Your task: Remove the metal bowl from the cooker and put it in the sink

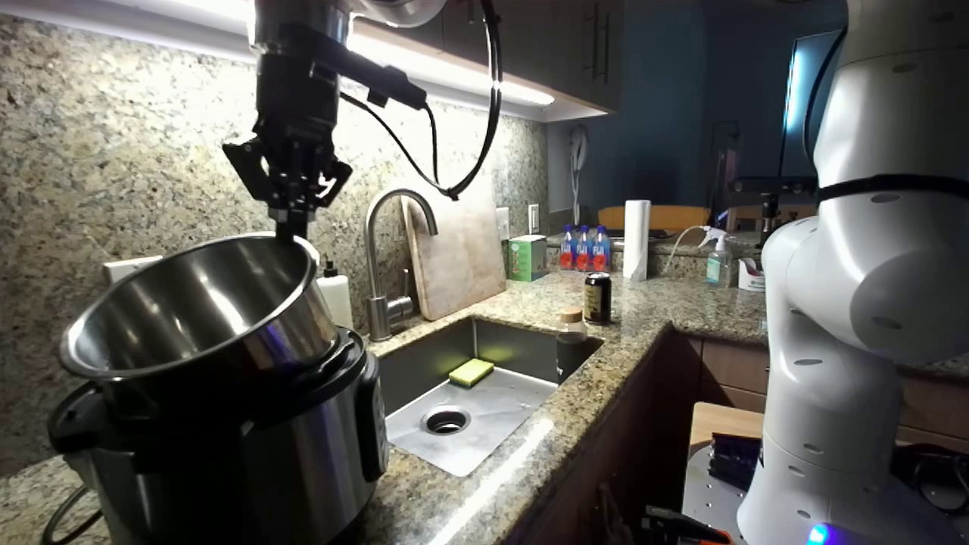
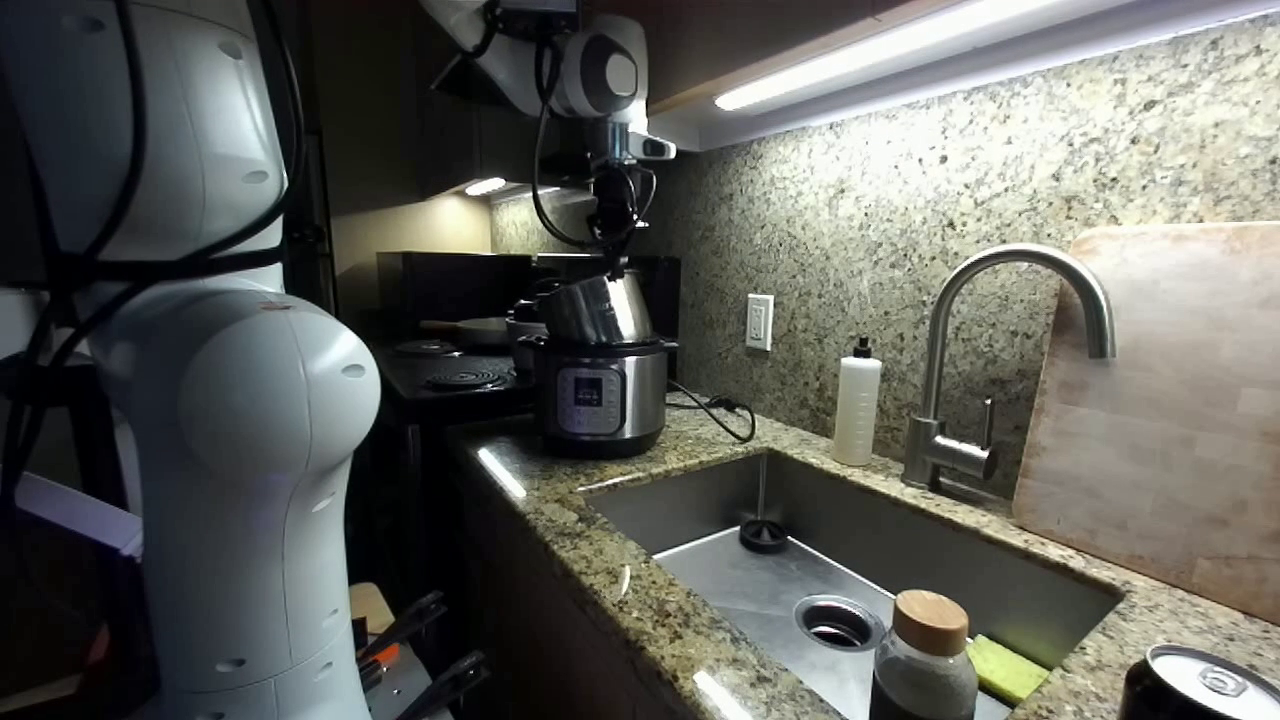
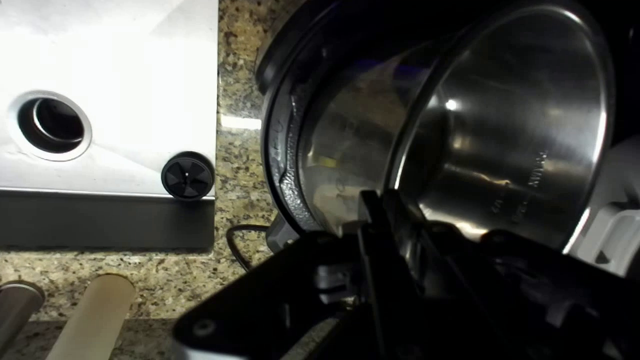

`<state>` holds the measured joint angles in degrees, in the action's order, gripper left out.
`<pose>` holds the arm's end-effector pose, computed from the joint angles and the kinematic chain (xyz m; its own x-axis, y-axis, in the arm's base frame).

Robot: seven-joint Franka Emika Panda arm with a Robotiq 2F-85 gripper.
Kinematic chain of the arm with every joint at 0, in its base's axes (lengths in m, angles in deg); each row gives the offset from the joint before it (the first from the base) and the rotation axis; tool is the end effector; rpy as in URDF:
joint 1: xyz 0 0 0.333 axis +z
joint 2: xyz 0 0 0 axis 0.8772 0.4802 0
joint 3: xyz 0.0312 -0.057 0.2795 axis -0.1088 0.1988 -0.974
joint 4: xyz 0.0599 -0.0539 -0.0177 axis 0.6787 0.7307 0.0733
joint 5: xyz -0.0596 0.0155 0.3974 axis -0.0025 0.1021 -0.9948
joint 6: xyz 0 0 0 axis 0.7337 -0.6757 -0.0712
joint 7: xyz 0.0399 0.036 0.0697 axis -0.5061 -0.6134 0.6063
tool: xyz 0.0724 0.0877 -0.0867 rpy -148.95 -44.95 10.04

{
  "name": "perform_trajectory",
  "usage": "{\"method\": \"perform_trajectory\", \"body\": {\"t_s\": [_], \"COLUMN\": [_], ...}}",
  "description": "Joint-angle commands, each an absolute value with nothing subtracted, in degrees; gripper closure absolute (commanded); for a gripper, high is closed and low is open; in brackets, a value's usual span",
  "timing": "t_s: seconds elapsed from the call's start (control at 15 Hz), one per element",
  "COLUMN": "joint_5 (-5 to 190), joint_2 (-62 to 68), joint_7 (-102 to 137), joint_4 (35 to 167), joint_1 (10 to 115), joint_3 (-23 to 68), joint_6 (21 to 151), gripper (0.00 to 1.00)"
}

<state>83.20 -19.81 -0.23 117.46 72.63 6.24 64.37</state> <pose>0.5087 0.2423 0.4973 0.9917 -0.0176 0.1274 0.0016 -0.9888 -0.1490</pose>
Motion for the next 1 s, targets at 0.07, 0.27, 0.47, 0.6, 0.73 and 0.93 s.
{"method": "perform_trajectory", "body": {"t_s": [0.07, 0.27, 0.47, 0.6, 0.73, 0.93], "joint_5": [80.66, 80.47, 79.95, 79.77, 79.47, 79.80], "joint_2": [-22.25, -22.20, -22.15, -21.76, -21.73, -21.97], "joint_7": [-1.01, -0.75, -0.73, -0.85, -0.65, -0.73], "joint_4": [115.50, 113.82, 112.64, 111.90, 111.77, 112.21], "joint_1": [73.72, 74.11, 74.31, 74.33, 74.32, 74.15], "joint_3": [4.92, 4.37, 4.23, 4.06, 4.02, 4.09], "joint_6": [63.26, 62.87, 63.10, 62.92, 63.00, 62.78], "gripper": [0.91, 0.90, 0.90, 0.90, 0.90, 0.92]}}
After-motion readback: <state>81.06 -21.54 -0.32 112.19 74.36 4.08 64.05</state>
